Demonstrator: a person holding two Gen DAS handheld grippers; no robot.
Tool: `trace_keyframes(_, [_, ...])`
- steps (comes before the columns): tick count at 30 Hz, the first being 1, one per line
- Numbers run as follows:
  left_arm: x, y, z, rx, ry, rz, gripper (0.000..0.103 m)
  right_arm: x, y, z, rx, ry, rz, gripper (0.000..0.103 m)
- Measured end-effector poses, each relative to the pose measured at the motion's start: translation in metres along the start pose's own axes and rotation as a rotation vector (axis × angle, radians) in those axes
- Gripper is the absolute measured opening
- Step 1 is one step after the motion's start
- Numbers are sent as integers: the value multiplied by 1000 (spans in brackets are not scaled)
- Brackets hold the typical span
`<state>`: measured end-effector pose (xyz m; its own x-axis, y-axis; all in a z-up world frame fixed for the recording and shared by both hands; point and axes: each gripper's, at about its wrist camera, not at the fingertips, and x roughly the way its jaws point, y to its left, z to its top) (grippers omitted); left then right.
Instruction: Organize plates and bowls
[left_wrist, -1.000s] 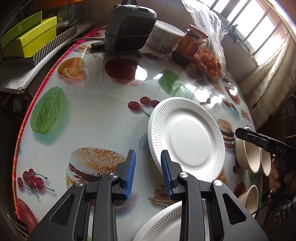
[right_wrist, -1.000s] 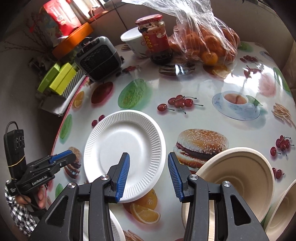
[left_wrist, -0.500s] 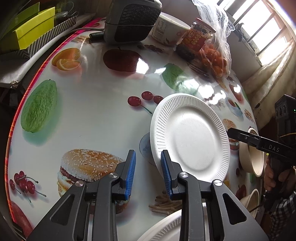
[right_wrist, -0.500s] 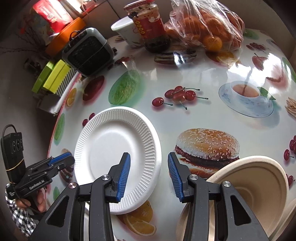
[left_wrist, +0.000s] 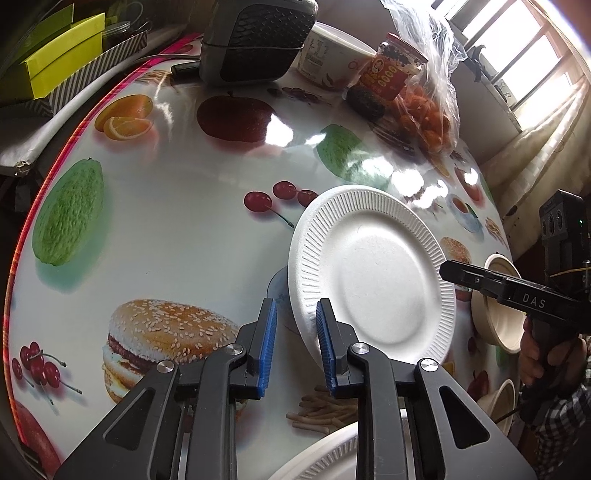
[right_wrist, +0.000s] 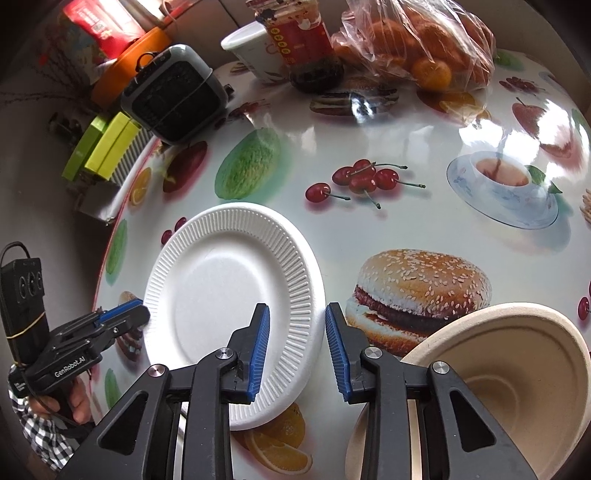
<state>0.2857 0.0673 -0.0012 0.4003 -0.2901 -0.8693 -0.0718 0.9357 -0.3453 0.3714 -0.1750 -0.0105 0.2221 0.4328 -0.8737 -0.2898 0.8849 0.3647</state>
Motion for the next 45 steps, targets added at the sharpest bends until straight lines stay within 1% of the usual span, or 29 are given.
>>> trace_keyframes(5, [3,-3,-1,7,6,-2,17,0,0,0,2,-1,-4,25])
trace_keyframes(17, [2,-6,0,7,1,4,16,0,-2,-2,10,-1,-8,24])
trace_keyframes(27, [-4,-4,-1,-2,-10,5,16,-12,1,-4,14,-21,17,24])
trace_keyframes(37, [-21,-8,-5,9,-38,-2,16,-28,7,-10,11,-42,26,24])
trace_keyframes(45, [-33,-12,-12,17,-50,-11,16,-40,14,-21,2,-55,27,24])
